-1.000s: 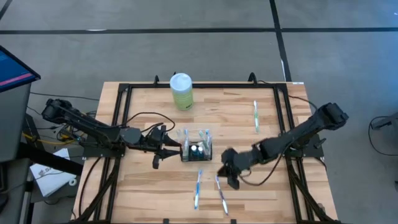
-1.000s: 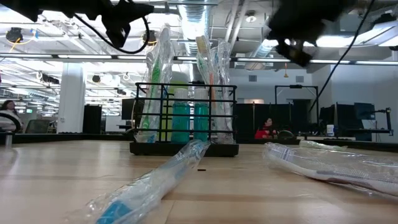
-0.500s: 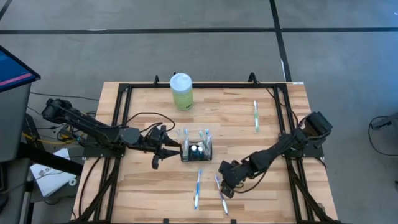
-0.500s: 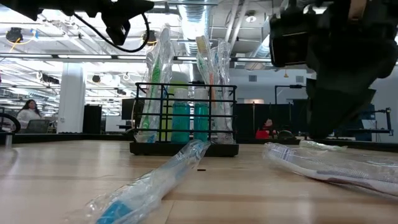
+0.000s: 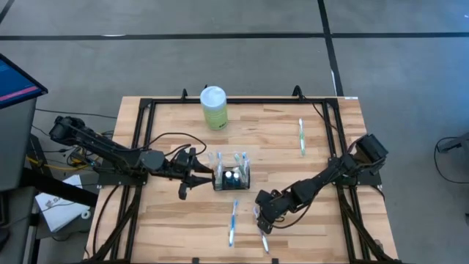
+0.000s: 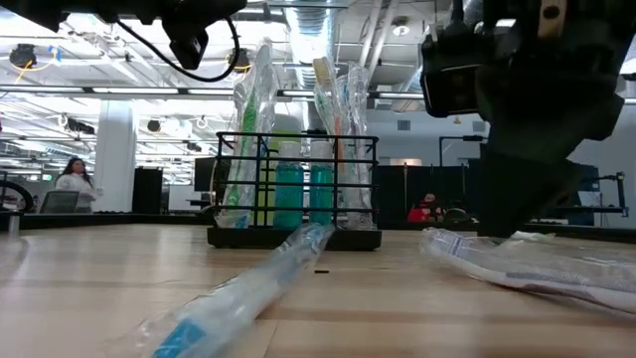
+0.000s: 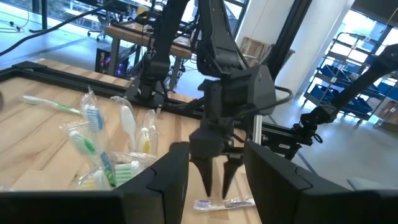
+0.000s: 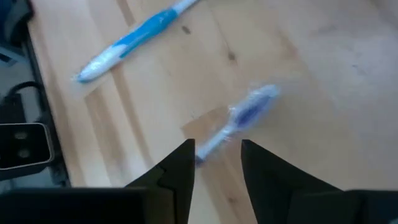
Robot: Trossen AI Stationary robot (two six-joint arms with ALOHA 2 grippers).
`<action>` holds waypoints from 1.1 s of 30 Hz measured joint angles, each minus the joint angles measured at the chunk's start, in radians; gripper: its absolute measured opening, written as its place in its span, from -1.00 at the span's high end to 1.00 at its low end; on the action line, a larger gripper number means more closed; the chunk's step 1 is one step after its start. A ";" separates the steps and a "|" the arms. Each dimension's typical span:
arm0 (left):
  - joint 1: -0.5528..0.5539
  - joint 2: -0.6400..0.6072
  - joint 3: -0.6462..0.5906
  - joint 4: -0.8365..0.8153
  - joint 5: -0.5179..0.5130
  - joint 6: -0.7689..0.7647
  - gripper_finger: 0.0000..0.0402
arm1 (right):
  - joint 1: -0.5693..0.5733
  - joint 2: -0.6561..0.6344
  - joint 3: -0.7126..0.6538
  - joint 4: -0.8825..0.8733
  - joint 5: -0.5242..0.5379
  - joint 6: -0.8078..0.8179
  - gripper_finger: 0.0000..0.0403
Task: Pick & Place toothbrushing station
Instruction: Put the purple toothbrush into the wire organizer
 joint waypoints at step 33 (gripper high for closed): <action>-0.014 0.000 0.001 0.005 0.000 0.000 0.27 | 0.004 0.129 0.063 0.091 -0.045 -0.021 0.39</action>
